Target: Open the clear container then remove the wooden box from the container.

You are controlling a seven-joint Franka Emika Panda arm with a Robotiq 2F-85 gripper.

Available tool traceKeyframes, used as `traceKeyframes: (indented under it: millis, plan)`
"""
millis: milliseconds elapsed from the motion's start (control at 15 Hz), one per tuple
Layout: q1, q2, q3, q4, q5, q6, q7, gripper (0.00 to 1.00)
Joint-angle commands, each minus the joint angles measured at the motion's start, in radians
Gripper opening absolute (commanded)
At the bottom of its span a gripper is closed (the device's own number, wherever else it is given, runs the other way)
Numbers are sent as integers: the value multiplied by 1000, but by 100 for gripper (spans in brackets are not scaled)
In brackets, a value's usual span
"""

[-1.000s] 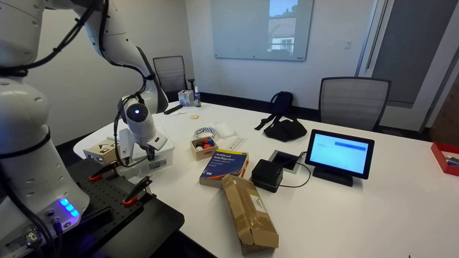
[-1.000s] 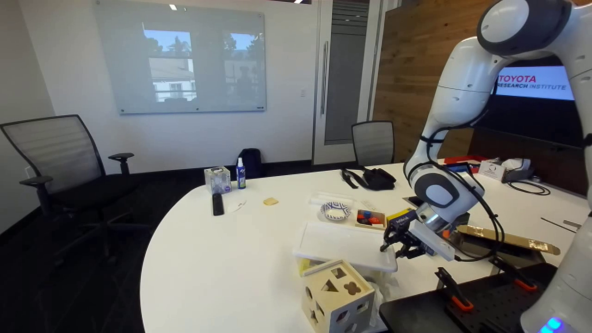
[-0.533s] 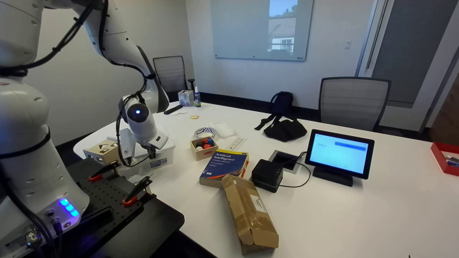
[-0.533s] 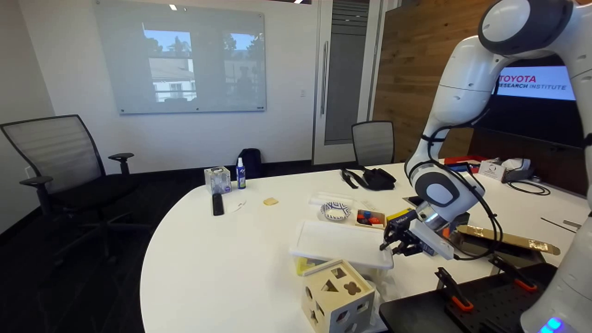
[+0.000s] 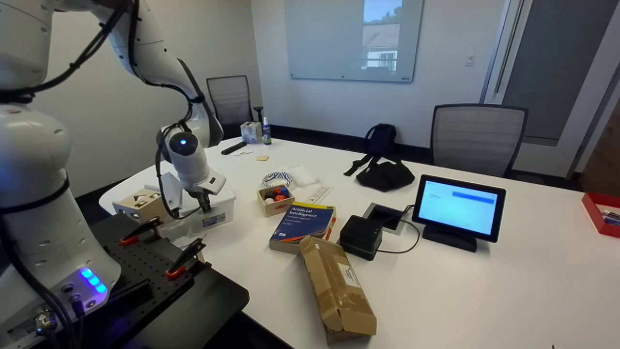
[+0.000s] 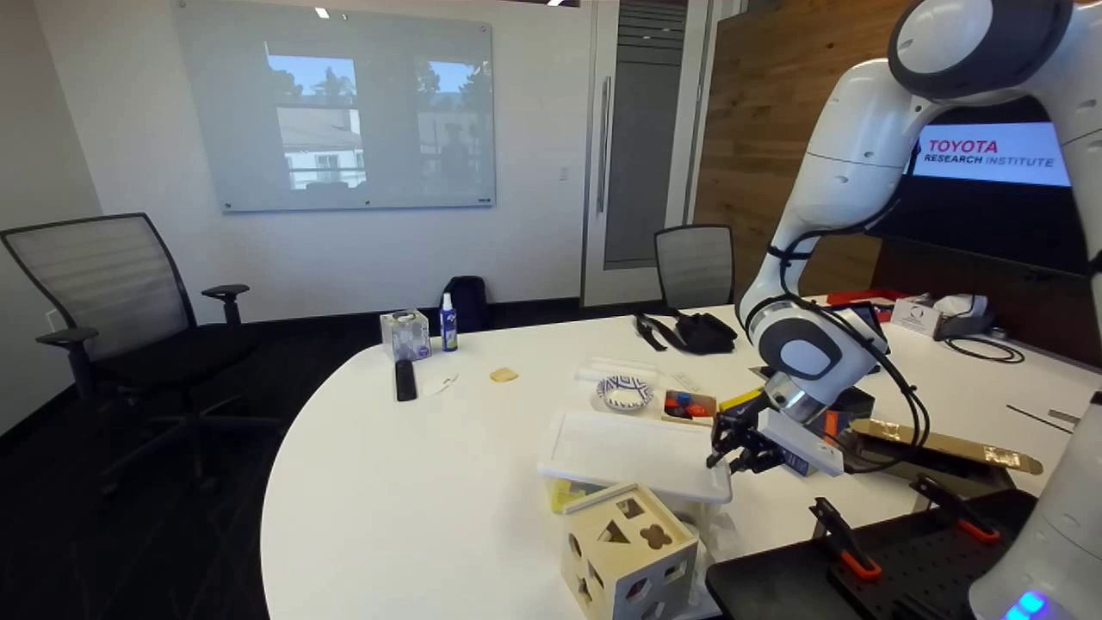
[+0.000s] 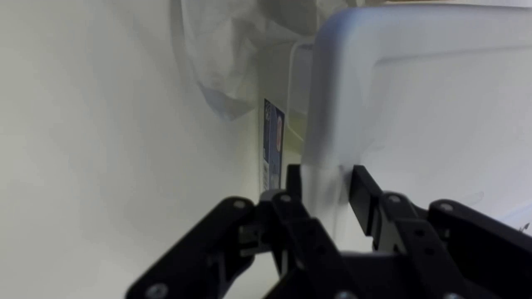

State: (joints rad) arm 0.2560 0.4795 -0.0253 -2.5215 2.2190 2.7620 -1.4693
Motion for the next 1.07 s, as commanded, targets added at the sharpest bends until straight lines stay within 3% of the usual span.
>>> traceKeyframes:
  millis: [0, 1000]
  plan:
    - [61, 6, 19, 16, -26, 115, -17, 8]
    - [86, -59, 104, -2, -229, 232, 73, 8]
